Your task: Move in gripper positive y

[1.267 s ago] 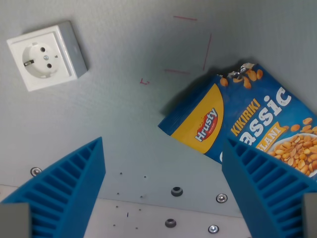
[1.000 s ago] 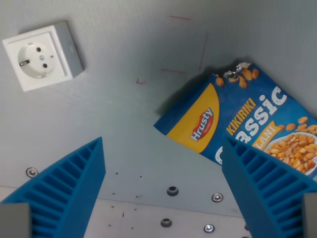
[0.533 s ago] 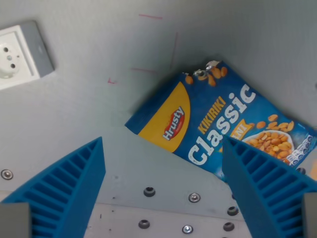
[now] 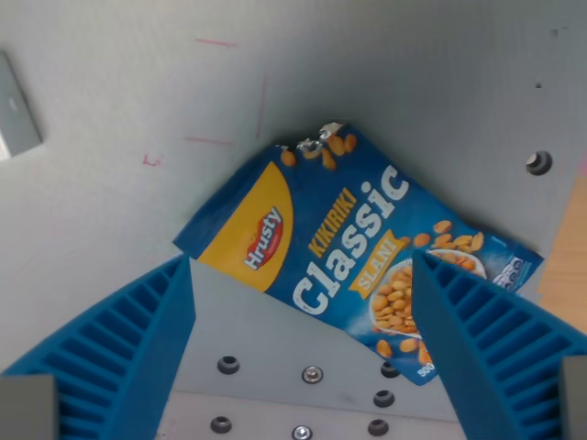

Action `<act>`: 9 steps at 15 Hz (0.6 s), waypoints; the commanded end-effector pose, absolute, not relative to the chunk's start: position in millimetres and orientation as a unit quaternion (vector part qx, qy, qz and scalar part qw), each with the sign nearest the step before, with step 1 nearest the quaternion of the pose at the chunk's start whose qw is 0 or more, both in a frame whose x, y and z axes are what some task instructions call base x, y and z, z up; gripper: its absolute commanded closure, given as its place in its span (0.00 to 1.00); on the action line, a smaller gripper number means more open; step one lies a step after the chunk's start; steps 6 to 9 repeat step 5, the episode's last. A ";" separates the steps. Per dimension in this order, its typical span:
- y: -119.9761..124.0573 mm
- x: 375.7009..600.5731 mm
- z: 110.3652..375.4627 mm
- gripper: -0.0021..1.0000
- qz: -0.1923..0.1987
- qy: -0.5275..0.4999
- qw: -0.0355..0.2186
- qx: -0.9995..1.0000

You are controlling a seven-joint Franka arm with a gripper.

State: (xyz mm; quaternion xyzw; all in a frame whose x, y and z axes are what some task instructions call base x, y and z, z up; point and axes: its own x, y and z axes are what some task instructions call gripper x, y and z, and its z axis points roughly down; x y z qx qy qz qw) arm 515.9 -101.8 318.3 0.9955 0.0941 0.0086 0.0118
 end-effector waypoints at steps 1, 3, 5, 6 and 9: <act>-117.4 525.7 320.2 0.00 -0.003 0.104 0.004 0.995; -127.2 527.8 320.2 0.00 -0.003 0.104 0.004 0.995; -137.0 529.9 320.3 0.00 -0.003 0.104 0.004 0.995; -137.0 529.9 320.3 0.00 -0.003 0.104 0.004 0.995; -137.0 529.9 320.3 0.00 -0.003 0.104 0.004 0.995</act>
